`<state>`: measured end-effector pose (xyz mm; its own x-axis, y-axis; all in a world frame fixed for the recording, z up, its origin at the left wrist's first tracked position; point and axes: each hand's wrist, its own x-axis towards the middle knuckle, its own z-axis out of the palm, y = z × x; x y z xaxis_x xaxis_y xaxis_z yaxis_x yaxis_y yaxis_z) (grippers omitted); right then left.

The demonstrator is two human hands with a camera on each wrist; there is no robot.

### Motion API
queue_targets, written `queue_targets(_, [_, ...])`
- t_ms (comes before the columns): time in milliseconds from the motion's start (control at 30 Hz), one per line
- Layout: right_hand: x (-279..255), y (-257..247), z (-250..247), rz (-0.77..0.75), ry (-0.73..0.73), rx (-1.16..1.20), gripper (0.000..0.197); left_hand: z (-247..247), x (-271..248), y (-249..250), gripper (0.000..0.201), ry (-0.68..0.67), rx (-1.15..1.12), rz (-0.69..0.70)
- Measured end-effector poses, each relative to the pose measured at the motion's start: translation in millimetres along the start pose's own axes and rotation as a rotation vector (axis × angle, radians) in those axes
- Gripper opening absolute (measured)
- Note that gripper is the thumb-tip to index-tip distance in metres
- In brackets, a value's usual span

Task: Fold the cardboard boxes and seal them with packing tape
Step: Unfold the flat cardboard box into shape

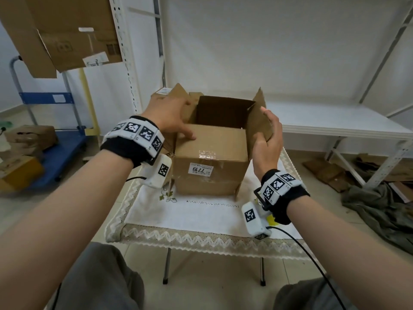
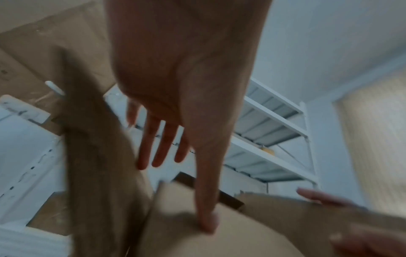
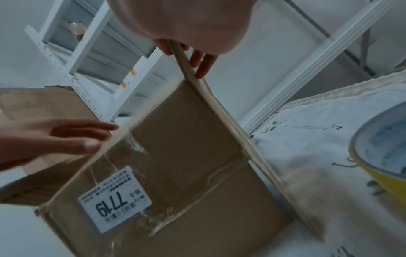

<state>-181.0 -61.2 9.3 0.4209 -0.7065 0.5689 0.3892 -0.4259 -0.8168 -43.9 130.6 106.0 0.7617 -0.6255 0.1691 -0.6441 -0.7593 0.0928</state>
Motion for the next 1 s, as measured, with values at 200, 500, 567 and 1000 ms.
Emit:
queue_targets(200, [0.2, 1.6, 3.6, -0.037, -0.029, -0.015, 0.064, 2.8, 29.8, 39.8, 0.147, -0.094, 0.167, -0.011])
queue_targets(500, [9.7, 5.9, -6.4, -0.071, -0.061, -0.044, 0.065, 16.5, 62.9, 39.5, 0.138, -0.133, 0.253, 0.026])
queue_targets(567, [11.8, 9.3, -7.5, -0.065, -0.047, -0.044, 0.063, 18.6, 64.9, 37.4, 0.134, -0.109, 0.245, 0.029])
queue_targets(1000, [13.6, 13.7, -9.9, -0.077, -0.056, -0.024, 0.064, 32.8, 62.1, 37.3, 0.115, -0.235, 0.39, -0.013])
